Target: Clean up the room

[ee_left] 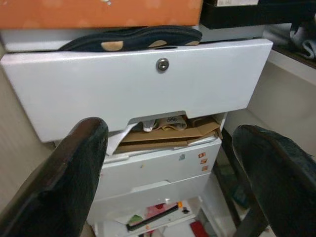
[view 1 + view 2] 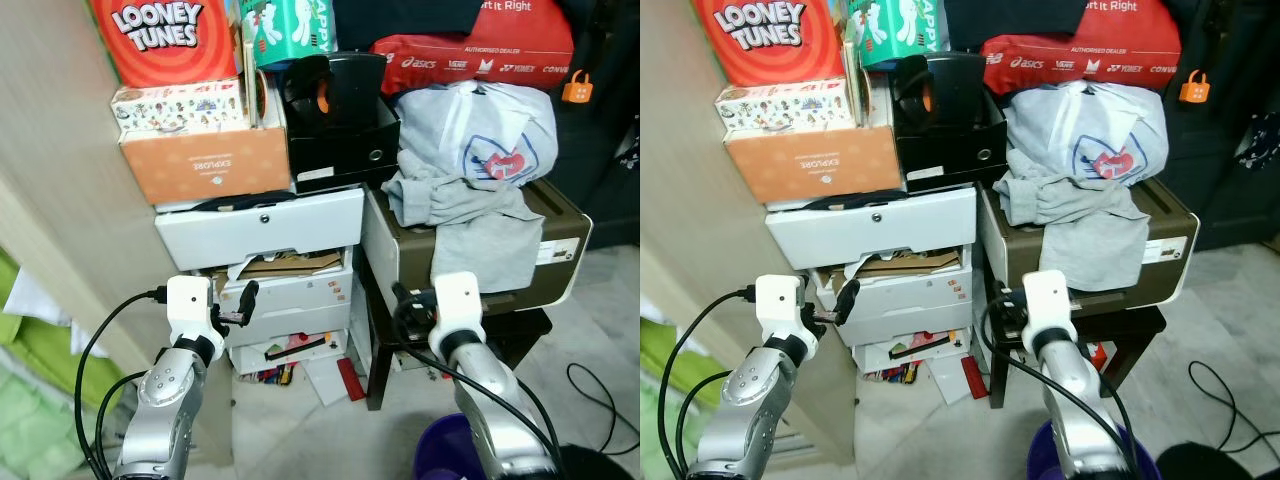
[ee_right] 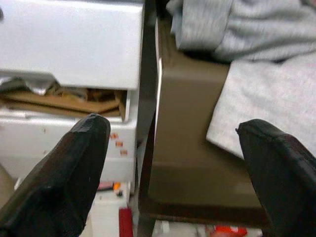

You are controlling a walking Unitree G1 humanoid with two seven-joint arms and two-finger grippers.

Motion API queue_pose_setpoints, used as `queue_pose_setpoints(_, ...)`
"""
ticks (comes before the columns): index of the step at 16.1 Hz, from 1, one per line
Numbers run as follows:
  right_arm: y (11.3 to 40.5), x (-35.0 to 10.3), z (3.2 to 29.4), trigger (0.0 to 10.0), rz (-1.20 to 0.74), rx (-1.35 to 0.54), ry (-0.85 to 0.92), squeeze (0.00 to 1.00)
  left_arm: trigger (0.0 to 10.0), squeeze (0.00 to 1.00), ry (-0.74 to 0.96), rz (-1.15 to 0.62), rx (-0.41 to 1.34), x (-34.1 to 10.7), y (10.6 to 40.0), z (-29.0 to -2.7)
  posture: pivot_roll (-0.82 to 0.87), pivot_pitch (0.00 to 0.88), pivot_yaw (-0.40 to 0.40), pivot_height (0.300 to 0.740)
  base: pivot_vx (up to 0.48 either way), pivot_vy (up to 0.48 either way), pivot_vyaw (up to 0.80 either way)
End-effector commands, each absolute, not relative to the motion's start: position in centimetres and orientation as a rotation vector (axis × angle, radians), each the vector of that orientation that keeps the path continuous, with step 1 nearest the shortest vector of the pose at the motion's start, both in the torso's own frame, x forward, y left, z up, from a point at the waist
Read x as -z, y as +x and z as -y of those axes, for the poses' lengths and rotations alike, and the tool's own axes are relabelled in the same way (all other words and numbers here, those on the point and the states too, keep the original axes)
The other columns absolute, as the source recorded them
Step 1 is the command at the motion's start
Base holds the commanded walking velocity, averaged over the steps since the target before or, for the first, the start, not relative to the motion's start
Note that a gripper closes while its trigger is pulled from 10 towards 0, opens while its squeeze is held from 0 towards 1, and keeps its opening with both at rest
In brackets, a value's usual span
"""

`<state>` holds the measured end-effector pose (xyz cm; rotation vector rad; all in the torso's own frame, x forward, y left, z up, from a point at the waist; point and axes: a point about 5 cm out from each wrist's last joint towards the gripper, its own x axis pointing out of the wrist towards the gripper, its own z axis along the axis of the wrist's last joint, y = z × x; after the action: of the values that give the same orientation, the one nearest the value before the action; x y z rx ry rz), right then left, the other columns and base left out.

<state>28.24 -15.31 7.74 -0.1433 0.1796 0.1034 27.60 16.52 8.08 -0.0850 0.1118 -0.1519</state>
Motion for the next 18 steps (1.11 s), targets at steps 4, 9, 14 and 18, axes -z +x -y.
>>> queue_pose_setpoints(4,26.3,-8.1,15.0,10.0,-0.331,-0.185,-0.113,0.00,10.0,0.00,-0.091,-0.168,0.170,-8.7,24.4,-18.0,-0.15,0.000,0.039,0.740,0.000,0.000,0.00)
queue_pose_setpoints(9,24.9,-8.5,15.2,10.0,-0.396,-0.235,-0.128,0.00,10.0,0.00,-0.091,-0.173,0.162,-9.5,23.3,-18.0,-0.15,0.000,0.034,0.740,0.000,0.000,0.00)
queue_pose_setpoints(14,21.9,-10.7,16.4,10.0,-0.365,-0.230,-0.122,0.00,10.0,0.00,-0.110,-0.160,0.102,-10.5,21.5,-19.4,-0.15,0.000,0.035,0.740,0.000,0.000,0.00)
queue_pose_setpoints(18,20.1,-11.0,17.7,10.0,-0.313,-0.220,-0.119,0.00,10.0,0.00,-0.101,-0.189,0.099,-10.0,20.4,-20.1,-0.16,0.000,0.036,0.740,0.000,0.000,0.00)
